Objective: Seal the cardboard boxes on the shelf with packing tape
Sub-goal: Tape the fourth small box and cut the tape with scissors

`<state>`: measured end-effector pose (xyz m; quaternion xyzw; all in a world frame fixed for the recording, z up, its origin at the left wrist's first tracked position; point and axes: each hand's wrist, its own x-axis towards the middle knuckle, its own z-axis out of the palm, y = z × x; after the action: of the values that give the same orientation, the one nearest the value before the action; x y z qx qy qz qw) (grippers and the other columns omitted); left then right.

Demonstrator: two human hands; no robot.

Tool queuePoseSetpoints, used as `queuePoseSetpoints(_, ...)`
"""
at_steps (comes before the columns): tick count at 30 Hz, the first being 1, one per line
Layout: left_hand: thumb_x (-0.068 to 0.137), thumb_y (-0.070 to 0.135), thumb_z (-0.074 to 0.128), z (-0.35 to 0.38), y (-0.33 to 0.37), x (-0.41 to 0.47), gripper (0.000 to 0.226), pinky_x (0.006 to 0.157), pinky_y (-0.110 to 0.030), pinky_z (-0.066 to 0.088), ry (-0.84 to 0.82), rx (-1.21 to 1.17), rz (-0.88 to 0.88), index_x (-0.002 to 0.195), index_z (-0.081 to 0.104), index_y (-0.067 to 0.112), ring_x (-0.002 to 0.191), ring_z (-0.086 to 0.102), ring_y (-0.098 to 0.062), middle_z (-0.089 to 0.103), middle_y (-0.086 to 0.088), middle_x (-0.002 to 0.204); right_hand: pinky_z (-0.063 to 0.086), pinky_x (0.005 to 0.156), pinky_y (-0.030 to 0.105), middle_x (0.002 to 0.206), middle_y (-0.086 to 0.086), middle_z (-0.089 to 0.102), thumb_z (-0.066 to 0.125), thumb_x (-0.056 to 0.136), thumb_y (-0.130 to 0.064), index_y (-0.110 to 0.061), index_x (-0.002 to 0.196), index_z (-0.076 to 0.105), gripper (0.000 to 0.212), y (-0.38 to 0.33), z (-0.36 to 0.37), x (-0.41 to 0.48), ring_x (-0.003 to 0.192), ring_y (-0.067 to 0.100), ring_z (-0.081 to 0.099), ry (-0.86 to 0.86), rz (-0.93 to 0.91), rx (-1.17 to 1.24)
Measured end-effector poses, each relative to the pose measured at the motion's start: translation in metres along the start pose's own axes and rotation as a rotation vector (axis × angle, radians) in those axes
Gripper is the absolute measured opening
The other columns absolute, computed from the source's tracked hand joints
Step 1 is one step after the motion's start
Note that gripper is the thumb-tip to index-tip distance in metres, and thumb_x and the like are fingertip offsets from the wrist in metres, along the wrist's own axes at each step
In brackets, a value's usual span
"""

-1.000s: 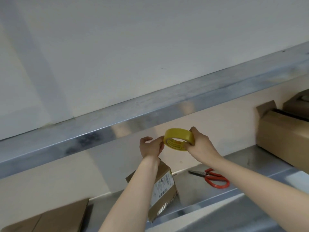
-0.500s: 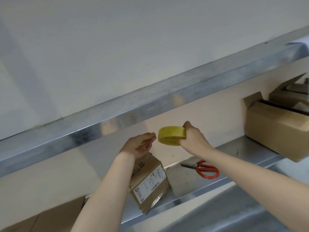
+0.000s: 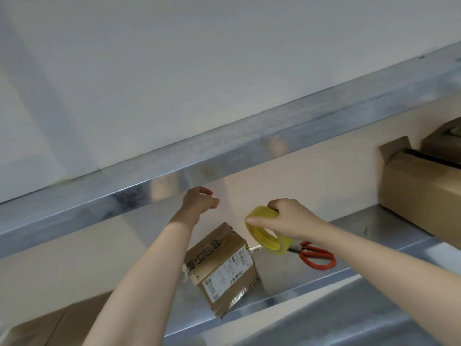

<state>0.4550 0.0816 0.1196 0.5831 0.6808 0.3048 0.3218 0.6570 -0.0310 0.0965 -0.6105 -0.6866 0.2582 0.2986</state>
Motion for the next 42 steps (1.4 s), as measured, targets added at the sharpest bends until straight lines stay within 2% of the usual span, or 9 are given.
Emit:
queuePoseSetpoints(5,0.075,0.015,0.081,-0.002,-0.008,0.003,0.037,0.099,-0.038,0.046,-0.068,0.062,-0.016,0.105,0.059,0.012,0.11,0.056,-0.026,0.062,-0.011,0.114,0.033,0.055,0.028,0.064,0.004,0.047,0.037,0.097,-0.054,-0.014,0.059,0.041,0.055,-0.008,0.01,0.003,0.063,0.02,0.047,-0.146,0.174,0.006)
queuePoseSetpoints(8,0.074,0.015,0.081,-0.009,-0.01,0.007,0.033,0.1,-0.037,0.046,-0.048,0.097,-0.015,0.1,0.061,0.011,0.109,0.056,-0.024,0.063,-0.01,0.113,0.04,0.068,0.026,0.098,0.011,0.063,0.044,0.094,-0.056,-0.008,0.095,0.062,0.052,-0.002,0.014,0.0,0.091,0.025,0.056,-0.289,0.203,-0.078)
queuePoseSetpoints(9,0.073,0.015,0.082,-0.01,-0.009,0.01,0.031,0.098,-0.036,0.046,-0.045,0.094,-0.011,0.097,0.062,0.012,0.108,0.057,-0.023,0.064,-0.01,0.111,0.042,0.074,0.026,0.108,0.011,0.063,0.044,0.093,-0.059,-0.008,0.109,0.062,0.057,0.002,0.015,-0.002,0.102,0.025,0.056,-0.312,0.22,-0.102)
queuePoseSetpoints(12,0.073,0.014,0.083,-0.009,-0.006,0.011,0.03,0.081,-0.026,0.045,-0.023,0.108,0.006,0.093,0.062,0.009,0.095,0.058,-0.018,0.065,-0.007,0.103,0.041,0.067,0.024,0.088,0.001,0.058,0.046,0.091,-0.062,-0.015,0.1,0.059,0.049,0.009,0.02,-0.003,0.095,0.022,0.054,-0.325,0.247,-0.101)
queuePoseSetpoints(18,0.066,0.018,0.088,-0.001,-0.021,0.014,0.032,0.067,-0.021,0.047,0.061,0.137,0.018,0.087,0.065,0.008,0.078,0.059,-0.012,0.064,-0.004,0.09,0.047,0.085,0.03,0.115,0.013,0.063,0.044,0.093,-0.049,-0.005,0.116,0.061,0.052,0.01,0.028,0.002,0.103,0.025,0.061,-0.398,0.262,-0.142)
queuePoseSetpoints(23,0.068,0.013,0.087,0.007,-0.028,0.016,0.025,0.05,-0.014,0.041,0.077,0.146,0.024,0.08,0.066,0.008,0.063,0.054,-0.004,0.063,-0.001,0.079,0.04,0.085,0.027,0.135,0.013,0.054,0.039,0.096,-0.052,-0.007,0.133,0.051,0.059,0.008,0.039,0.003,0.119,0.027,0.054,-0.392,0.242,-0.257)
queuePoseSetpoints(32,0.068,0.013,0.086,0.01,-0.037,0.025,0.021,0.044,-0.008,0.037,0.077,0.131,-0.022,0.07,0.065,0.013,0.06,0.054,-0.002,0.063,0.006,0.07,0.041,0.089,0.028,0.133,0.014,0.055,0.037,0.097,-0.052,-0.009,0.131,0.053,0.057,0.012,0.052,0.014,0.119,0.029,0.053,-0.385,0.221,-0.32)
queuePoseSetpoints(37,0.064,0.011,0.088,0.017,-0.039,0.029,0.026,0.061,-0.018,0.045,0.068,0.093,-0.043,0.064,0.063,0.015,0.07,0.058,-0.01,0.065,0.003,0.073,0.042,0.086,0.03,0.129,0.013,0.058,0.036,0.095,-0.055,-0.01,0.126,0.056,0.058,0.02,0.053,0.016,0.115,0.028,0.055,-0.4,0.242,-0.326)
queuePoseSetpoints(42,0.065,0.012,0.087,0.02,-0.048,0.033,0.024,0.054,-0.014,0.041,0.038,0.094,-0.092,0.067,0.064,0.015,0.066,0.056,-0.007,0.066,0.001,0.076,0.04,0.079,0.028,0.126,0.013,0.06,0.037,0.095,-0.054,-0.01,0.125,0.056,0.057,0.023,0.055,0.018,0.112,0.027,0.056,-0.42,0.258,-0.296)
